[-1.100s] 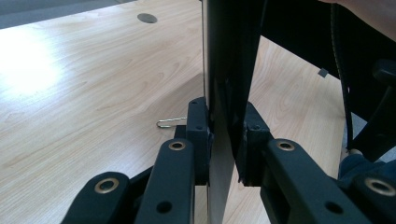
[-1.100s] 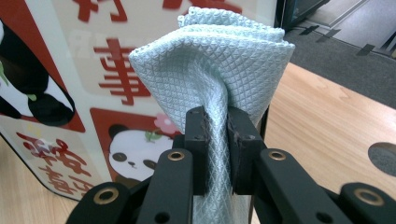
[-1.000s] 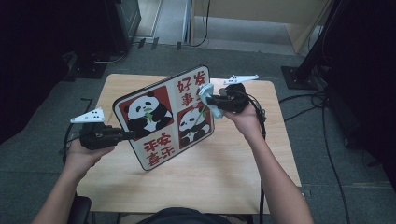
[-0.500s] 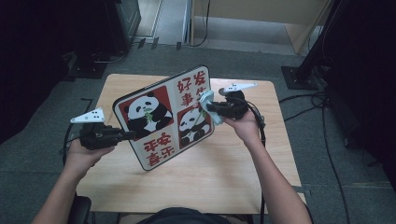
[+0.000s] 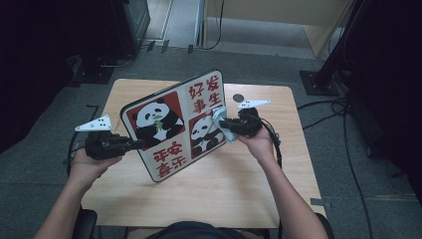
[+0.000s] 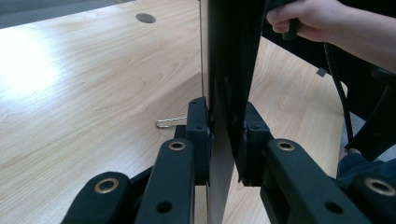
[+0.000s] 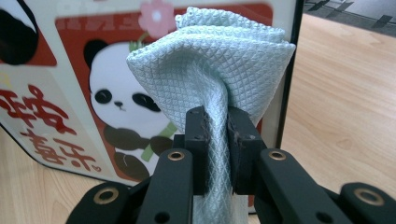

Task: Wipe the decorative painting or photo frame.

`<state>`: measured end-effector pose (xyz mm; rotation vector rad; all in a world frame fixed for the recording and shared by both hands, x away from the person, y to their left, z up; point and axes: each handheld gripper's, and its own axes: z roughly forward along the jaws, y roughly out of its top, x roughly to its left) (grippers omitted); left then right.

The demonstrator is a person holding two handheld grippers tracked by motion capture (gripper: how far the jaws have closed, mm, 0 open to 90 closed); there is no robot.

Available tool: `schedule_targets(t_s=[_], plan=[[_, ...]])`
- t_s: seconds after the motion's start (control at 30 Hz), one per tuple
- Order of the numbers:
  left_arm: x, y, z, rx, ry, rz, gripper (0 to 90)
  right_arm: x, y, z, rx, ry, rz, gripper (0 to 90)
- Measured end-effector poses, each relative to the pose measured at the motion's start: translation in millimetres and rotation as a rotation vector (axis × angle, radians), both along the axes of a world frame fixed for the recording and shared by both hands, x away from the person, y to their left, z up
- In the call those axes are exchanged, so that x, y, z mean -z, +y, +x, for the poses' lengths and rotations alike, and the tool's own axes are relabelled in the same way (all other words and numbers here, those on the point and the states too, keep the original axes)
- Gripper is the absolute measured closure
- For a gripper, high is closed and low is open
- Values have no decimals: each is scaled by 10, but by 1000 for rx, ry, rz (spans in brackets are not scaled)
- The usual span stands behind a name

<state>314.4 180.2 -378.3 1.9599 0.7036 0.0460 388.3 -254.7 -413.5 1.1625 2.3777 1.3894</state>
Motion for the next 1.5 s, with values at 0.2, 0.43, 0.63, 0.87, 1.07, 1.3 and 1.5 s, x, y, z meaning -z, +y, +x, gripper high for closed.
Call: schedule_targets(t_s=[0.2, 0.43, 0.63, 0.87, 1.07, 1.3, 1.5], plan=[[1, 0, -1, 0, 0, 0, 787, 121, 1, -31, 3, 5, -1, 808], [0, -1, -2, 0, 0, 0, 787, 220, -3, -56, -3, 12, -12, 807], [1, 0, -2, 0, 0, 0, 787, 333, -10, -76, -11, 32, -27, 807], [1, 0, -2, 0, -1, 0, 787, 505, -27, -117, -6, 61, -20, 808], [1, -2, -2, 2, 0, -1, 787, 634, -32, -146, 0, 76, -22, 808], [2, -1, 12, 6, 0, -3, 787, 763, -30, -164, 1, 97, -40, 807], [2, 0, 22, 8, 0, -2, 787, 844, -33, -175, 7, 130, -50, 807]])
